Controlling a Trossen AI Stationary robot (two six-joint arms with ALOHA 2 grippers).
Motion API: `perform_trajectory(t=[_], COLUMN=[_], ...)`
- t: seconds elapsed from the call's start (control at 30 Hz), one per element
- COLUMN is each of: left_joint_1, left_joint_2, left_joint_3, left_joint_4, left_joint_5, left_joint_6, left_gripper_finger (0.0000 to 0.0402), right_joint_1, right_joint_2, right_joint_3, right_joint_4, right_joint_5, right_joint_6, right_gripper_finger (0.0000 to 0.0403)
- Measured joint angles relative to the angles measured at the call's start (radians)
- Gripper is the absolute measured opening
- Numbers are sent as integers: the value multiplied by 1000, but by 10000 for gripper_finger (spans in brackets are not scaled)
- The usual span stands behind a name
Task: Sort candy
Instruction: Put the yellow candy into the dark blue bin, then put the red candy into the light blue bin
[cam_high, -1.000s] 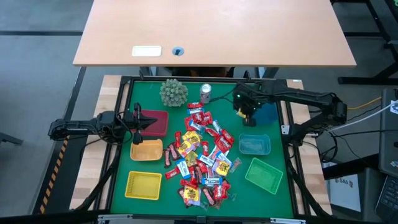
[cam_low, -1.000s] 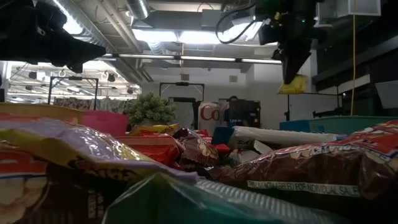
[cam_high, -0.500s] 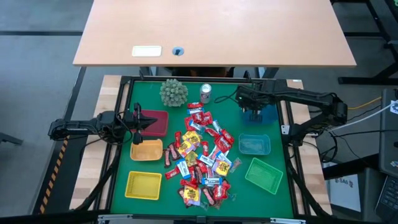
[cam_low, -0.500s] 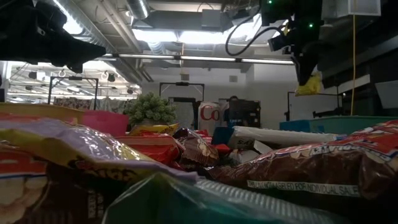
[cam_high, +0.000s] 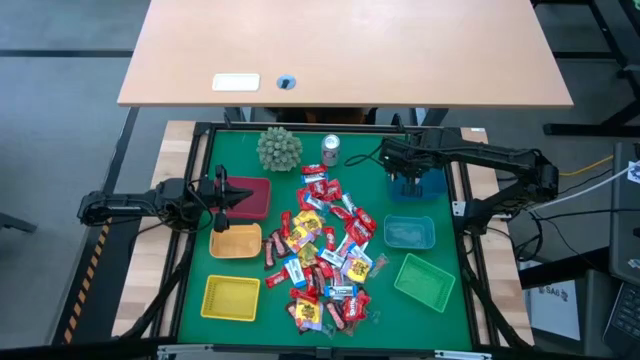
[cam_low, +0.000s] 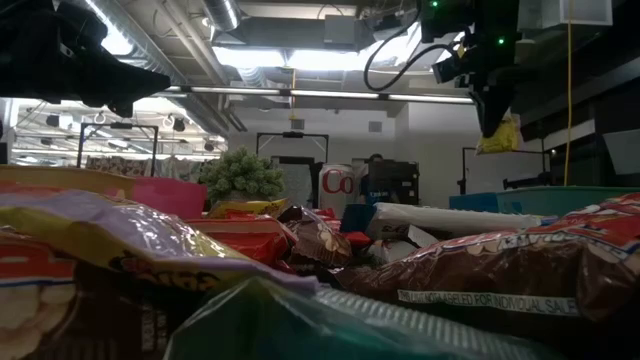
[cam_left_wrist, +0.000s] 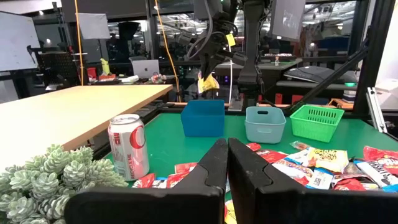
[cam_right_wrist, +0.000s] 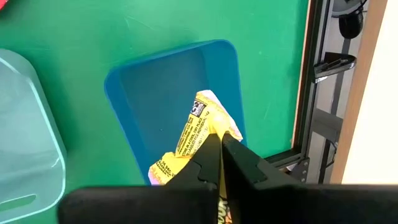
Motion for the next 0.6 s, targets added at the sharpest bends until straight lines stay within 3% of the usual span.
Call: perform_trajectory(t=[0.37,0.5,0.6], left_joint_1=[0,0,0], left_joint_2=[0,0,0], left_joint_3=[0,0,0], left_joint_4=[0,0,0], left_joint_5=[0,0,0], left_joint_6=[0,-17,-24], left_gripper_finger=[1,1,1], right_joint_1=[2,2,2], right_joint_2=[0,0,0], right_joint_3=[0,0,0], right_joint_4=[21,84,177], right_joint_5=[-2,-21,-111], right_joint_6=[1,3,39], right_gripper_finger=[178,210,220])
